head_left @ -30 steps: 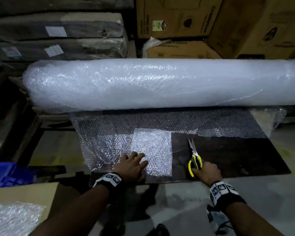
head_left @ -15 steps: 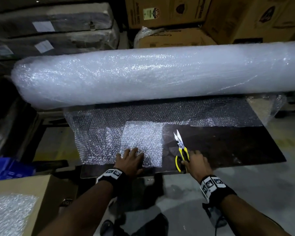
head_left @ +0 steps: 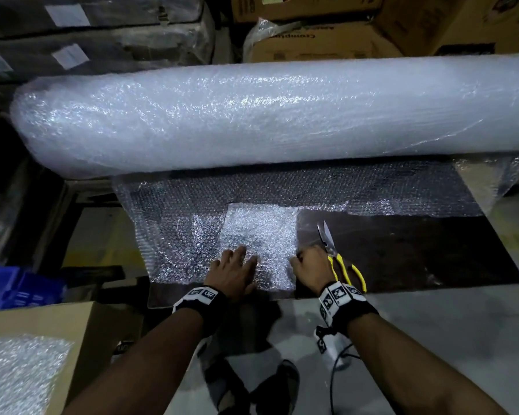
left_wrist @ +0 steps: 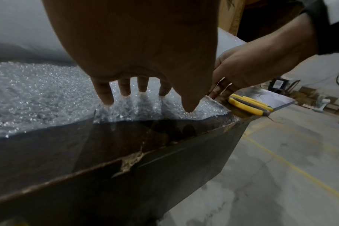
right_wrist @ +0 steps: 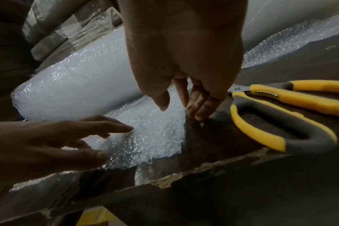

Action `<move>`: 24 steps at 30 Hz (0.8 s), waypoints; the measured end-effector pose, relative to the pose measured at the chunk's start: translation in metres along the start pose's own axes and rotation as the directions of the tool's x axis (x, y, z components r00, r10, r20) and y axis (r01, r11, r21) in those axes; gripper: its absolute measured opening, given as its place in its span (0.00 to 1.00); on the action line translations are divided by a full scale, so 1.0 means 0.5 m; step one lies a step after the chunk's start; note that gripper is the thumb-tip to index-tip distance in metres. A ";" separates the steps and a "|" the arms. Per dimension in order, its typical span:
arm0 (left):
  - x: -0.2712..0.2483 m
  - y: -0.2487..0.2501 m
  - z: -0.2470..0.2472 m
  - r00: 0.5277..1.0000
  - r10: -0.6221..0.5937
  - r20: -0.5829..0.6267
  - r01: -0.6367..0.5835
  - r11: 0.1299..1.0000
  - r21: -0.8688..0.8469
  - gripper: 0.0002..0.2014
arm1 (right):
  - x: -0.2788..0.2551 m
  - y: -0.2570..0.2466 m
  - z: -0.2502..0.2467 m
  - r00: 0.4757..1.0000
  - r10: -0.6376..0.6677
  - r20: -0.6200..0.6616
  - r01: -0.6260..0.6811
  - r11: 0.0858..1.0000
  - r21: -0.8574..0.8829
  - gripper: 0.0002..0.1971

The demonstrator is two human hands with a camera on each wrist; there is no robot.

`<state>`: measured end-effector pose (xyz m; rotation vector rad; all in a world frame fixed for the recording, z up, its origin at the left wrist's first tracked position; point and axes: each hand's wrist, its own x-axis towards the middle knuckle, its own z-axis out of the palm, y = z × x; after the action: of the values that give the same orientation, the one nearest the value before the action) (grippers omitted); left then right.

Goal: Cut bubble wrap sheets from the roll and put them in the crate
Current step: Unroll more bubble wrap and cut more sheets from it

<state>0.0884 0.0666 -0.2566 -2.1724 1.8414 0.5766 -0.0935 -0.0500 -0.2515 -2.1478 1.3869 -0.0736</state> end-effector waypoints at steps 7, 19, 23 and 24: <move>0.000 -0.010 -0.002 0.999 0.031 -0.023 -0.032 0.999 -0.016 0.35 | 0.009 -0.005 0.020 0.993 0.091 -0.076 -0.080 0.987 0.137 0.20; -0.003 -0.023 -0.009 0.995 0.088 -0.044 -0.089 0.995 -0.039 0.34 | 0.017 -0.042 0.019 0.963 0.262 -0.061 -0.231 0.921 0.315 0.05; -0.004 -0.029 -0.009 0.994 0.105 -0.039 -0.107 0.994 -0.039 0.35 | 0.027 -0.044 0.026 0.963 0.255 -0.087 -0.225 0.938 0.263 0.09; -0.005 -0.031 -0.010 0.993 0.111 -0.037 -0.113 0.993 -0.039 0.35 | 0.029 -0.043 0.026 0.964 0.254 -0.084 -0.225 0.940 0.256 0.13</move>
<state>0.1038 0.0693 -0.2522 -2.1279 1.9971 0.6078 -0.0648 -0.0502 -0.2553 -1.7844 1.6069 -0.2647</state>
